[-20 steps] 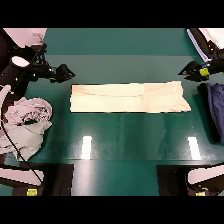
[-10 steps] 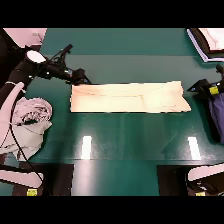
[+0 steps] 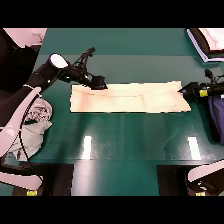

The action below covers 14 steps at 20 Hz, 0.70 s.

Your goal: Fold the shirts.

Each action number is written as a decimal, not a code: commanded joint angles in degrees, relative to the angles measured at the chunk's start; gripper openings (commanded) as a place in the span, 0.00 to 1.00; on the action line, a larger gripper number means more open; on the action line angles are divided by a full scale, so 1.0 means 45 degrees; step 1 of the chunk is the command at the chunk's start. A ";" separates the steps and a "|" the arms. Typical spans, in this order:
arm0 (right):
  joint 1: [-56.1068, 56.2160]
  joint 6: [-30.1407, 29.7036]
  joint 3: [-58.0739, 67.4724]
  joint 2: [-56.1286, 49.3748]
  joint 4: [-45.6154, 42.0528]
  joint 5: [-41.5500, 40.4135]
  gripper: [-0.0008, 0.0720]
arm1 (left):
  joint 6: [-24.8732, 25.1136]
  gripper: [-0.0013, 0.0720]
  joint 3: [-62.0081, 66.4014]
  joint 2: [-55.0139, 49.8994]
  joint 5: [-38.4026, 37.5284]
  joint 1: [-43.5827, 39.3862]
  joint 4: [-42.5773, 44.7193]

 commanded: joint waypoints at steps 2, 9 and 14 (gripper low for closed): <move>0.0879 -0.0398 -0.0039 -0.0131 -0.0005 0.0034 0.77 | -0.0384 0.05 0.0000 -0.0005 0.0767 -0.0899 0.0631; 0.1613 -0.0656 -0.0024 0.0500 -0.0010 0.0189 0.03 | -0.1331 0.05 0.0005 -0.0656 0.1316 -0.1248 0.0661; 0.2021 0.0573 0.1098 0.2293 -0.0005 0.1093 0.03 | -0.1341 0.05 0.0442 -0.1875 0.2540 -0.1302 0.0461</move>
